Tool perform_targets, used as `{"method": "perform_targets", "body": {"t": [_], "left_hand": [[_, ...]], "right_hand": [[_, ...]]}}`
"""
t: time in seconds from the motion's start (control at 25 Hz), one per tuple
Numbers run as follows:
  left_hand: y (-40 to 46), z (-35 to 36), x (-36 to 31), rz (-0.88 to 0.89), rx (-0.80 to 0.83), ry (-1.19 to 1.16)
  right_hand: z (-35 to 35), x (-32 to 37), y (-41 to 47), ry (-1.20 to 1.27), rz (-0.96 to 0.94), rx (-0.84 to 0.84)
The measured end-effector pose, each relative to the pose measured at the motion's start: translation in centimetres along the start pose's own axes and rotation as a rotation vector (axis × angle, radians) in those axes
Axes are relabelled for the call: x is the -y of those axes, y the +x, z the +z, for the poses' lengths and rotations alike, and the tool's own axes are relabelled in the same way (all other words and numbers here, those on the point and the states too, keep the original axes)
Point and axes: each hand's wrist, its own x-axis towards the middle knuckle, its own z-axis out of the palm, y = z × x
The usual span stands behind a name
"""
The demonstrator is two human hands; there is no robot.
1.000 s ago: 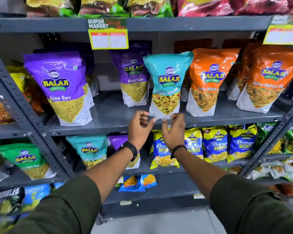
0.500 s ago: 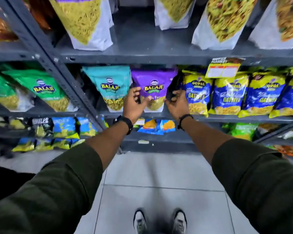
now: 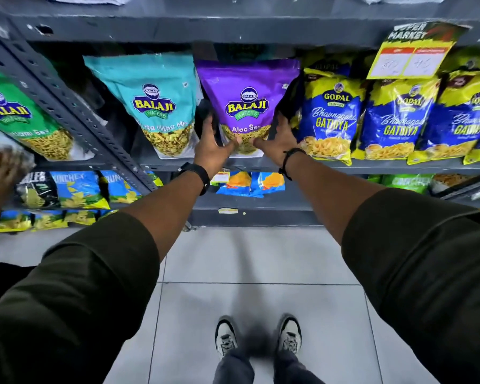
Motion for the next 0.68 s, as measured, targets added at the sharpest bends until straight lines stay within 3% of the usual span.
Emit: {"method": "perform_targets", "body": {"t": [0.24,0.68], "left_hand": [[1.0,1.0,0.6,0.062,0.023,0.01],[-2.8,0.9,0.1,0.114,-0.039,0.007]], "right_hand": [[1.5,-1.0,1.1,0.115,-0.035,-0.011],[0.7,-2.2,-2.4,0.097,-0.083,-0.061]]}}
